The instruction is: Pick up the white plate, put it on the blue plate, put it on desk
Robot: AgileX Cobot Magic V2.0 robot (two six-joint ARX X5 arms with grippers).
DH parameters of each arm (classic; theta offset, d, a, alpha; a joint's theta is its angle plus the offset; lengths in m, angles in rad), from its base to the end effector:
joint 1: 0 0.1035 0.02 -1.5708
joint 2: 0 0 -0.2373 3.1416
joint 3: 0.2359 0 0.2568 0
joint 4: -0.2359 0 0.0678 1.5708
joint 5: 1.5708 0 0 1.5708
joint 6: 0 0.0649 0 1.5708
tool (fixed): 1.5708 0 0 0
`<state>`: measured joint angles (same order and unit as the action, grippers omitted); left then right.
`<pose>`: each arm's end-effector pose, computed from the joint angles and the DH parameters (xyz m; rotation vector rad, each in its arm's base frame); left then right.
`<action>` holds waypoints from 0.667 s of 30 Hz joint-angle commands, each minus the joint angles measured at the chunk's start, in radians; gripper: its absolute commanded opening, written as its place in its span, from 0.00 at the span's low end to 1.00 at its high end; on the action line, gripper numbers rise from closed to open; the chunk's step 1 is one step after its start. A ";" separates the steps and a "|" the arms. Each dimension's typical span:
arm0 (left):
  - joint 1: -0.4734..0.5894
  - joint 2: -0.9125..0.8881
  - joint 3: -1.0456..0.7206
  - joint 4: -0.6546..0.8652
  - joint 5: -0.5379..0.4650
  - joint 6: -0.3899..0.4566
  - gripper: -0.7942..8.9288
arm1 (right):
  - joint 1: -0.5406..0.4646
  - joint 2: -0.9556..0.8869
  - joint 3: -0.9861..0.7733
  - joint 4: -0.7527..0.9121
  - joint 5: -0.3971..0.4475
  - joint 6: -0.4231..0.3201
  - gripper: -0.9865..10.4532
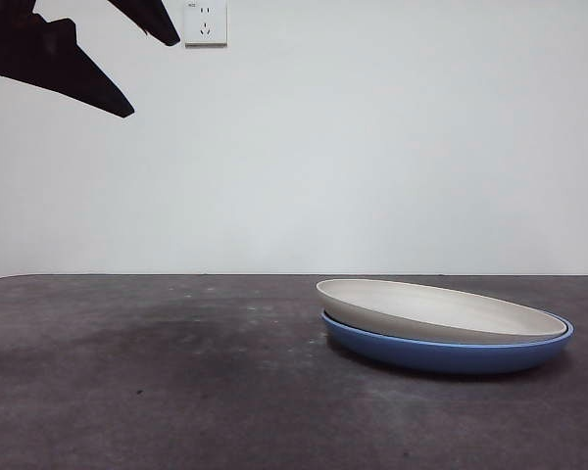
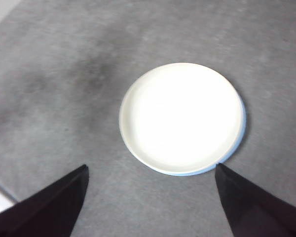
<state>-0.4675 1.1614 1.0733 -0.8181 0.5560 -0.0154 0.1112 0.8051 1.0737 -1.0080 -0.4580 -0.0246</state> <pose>0.2125 -0.1457 0.2622 -0.0548 0.9510 -0.9428 0.1692 0.0478 0.3138 0.1064 0.7309 0.5516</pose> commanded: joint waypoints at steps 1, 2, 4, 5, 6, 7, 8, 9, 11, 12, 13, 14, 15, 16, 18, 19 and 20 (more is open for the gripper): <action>-0.005 0.002 0.013 0.007 0.007 0.016 0.43 | 0.003 0.033 0.016 -0.003 0.036 0.045 0.45; -0.005 0.002 0.013 0.007 0.007 0.016 0.43 | 0.003 0.044 0.011 -0.002 0.050 0.048 0.45; -0.005 0.002 0.013 0.006 0.007 0.016 0.43 | 0.003 0.073 -0.011 0.018 0.097 0.052 0.45; -0.005 0.002 0.013 0.006 0.007 0.016 0.43 | 0.003 0.089 -0.024 0.033 0.111 0.056 0.45; -0.005 0.002 0.013 0.006 0.007 0.017 0.43 | 0.002 0.111 -0.042 0.051 0.120 0.066 0.45; -0.005 0.002 0.013 0.006 0.007 0.018 0.43 | 0.002 0.131 -0.059 0.073 0.119 0.072 0.45; -0.005 0.002 0.013 0.006 0.007 0.022 0.43 | 0.002 0.151 -0.077 0.098 0.119 0.081 0.45; -0.005 0.002 0.013 0.005 0.007 0.025 0.43 | 0.000 0.179 -0.103 0.137 0.120 0.093 0.45; -0.005 0.002 0.013 0.003 0.007 0.026 0.43 | -0.004 0.226 -0.140 0.201 0.120 0.110 0.45; -0.005 0.002 0.013 0.003 0.007 0.026 0.43 | -0.005 0.254 -0.159 0.237 0.121 0.121 0.45; -0.005 0.002 0.013 0.003 0.007 0.026 0.43 | -0.005 0.286 -0.173 0.272 0.123 0.127 0.45; -0.005 0.002 0.013 0.003 0.007 0.026 0.43 | -0.005 0.314 -0.179 0.296 0.128 0.130 0.45; -0.005 0.002 0.013 0.003 0.007 0.026 0.43 | -0.006 0.348 -0.180 0.317 0.141 0.130 0.45; -0.004 0.002 0.013 0.003 0.007 0.026 0.43 | -0.008 0.381 -0.180 0.338 0.154 0.130 0.45; -0.005 0.002 0.013 0.003 0.007 0.027 0.43 | -0.013 0.439 -0.180 0.380 0.157 0.132 0.45; -0.005 0.002 0.013 0.003 0.007 0.027 0.43 | -0.013 0.468 -0.180 0.399 0.157 0.139 0.45; -0.005 0.002 0.013 0.003 0.007 0.027 0.43 | -0.013 0.494 -0.180 0.416 0.157 0.145 0.45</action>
<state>-0.4675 1.1599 1.0733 -0.8192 0.5564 -0.0082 0.0978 1.2751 0.8848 -0.6025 -0.3050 0.1001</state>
